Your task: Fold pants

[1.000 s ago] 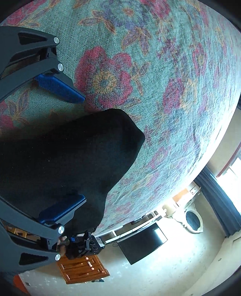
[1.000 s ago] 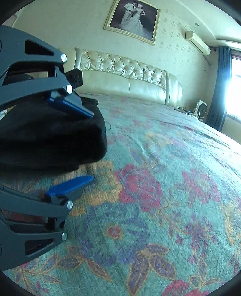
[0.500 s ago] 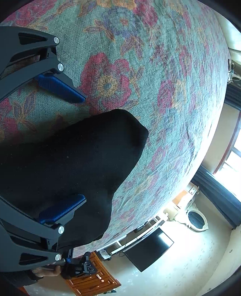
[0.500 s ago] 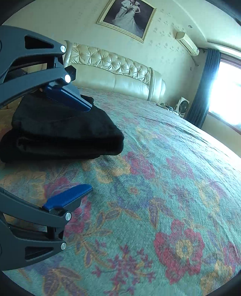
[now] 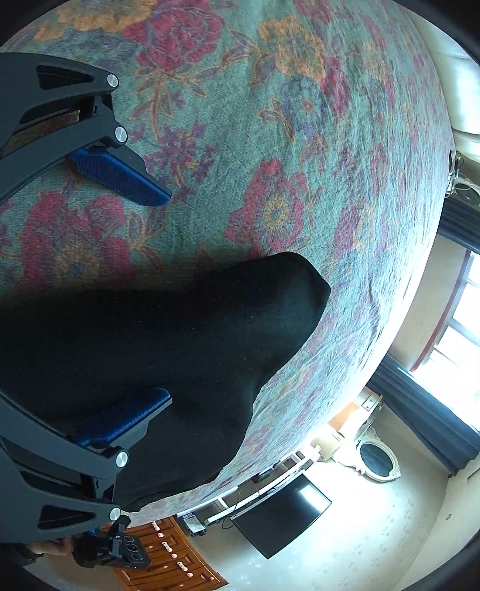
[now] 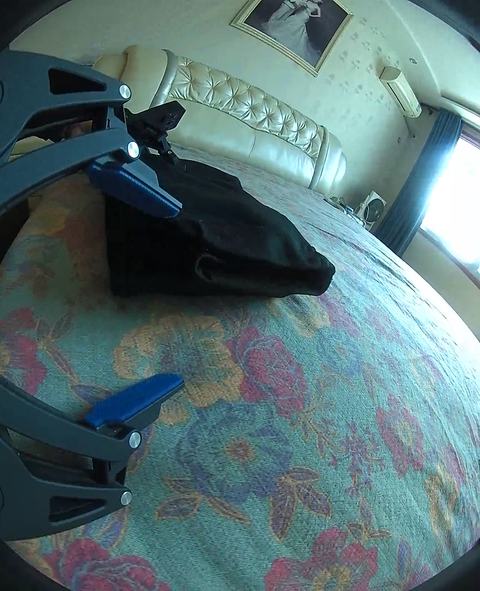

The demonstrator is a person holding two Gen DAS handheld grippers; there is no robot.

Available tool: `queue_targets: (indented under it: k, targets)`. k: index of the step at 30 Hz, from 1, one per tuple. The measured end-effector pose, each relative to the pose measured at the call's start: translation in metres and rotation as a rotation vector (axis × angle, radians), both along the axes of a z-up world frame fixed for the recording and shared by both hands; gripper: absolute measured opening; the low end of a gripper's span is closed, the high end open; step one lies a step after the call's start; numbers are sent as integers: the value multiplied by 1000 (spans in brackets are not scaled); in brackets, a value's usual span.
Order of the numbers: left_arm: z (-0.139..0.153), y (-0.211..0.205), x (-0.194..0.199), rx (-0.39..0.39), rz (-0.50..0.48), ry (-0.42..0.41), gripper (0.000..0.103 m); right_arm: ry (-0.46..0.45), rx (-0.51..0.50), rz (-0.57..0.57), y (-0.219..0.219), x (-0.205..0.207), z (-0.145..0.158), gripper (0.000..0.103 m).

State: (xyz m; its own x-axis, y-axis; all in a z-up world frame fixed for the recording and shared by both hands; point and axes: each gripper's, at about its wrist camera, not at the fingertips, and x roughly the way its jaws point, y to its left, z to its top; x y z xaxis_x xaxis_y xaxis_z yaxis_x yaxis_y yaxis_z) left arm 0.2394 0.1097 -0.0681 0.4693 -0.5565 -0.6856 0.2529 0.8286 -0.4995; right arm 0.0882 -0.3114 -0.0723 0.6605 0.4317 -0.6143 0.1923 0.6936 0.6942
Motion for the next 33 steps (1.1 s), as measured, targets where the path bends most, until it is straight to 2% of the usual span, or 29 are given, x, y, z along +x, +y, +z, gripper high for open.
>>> queue_targets:
  k: [4, 6, 9, 14, 17, 23, 28, 33]
  targets:
    - [-3, 14, -17, -77, 41, 9, 98, 15, -88, 26, 26, -11, 5, 89]
    - [-4, 17, -28, -77, 37, 9, 98, 19, -133, 35, 37, -17, 5, 90]
    - [2, 17, -46, -12, 55, 4, 98, 29, -192, 45, 51, -25, 7, 93]
    - [10, 19, -81, 61, 190, 11, 98, 59, -240, 34, 66, -45, 10, 94]
    - [20, 13, -102, 138, 236, -10, 98, 73, -273, 23, 71, -59, 16, 94]
    - [50, -19, -148, 313, 202, -141, 98, 54, -435, 34, 106, -82, 40, 94]
    - [62, -40, -185, 356, 186, -173, 98, 22, -577, 75, 138, -90, 54, 94]
    - [55, -58, -208, 417, 127, -209, 98, -32, -716, 127, 168, -90, 66, 94]
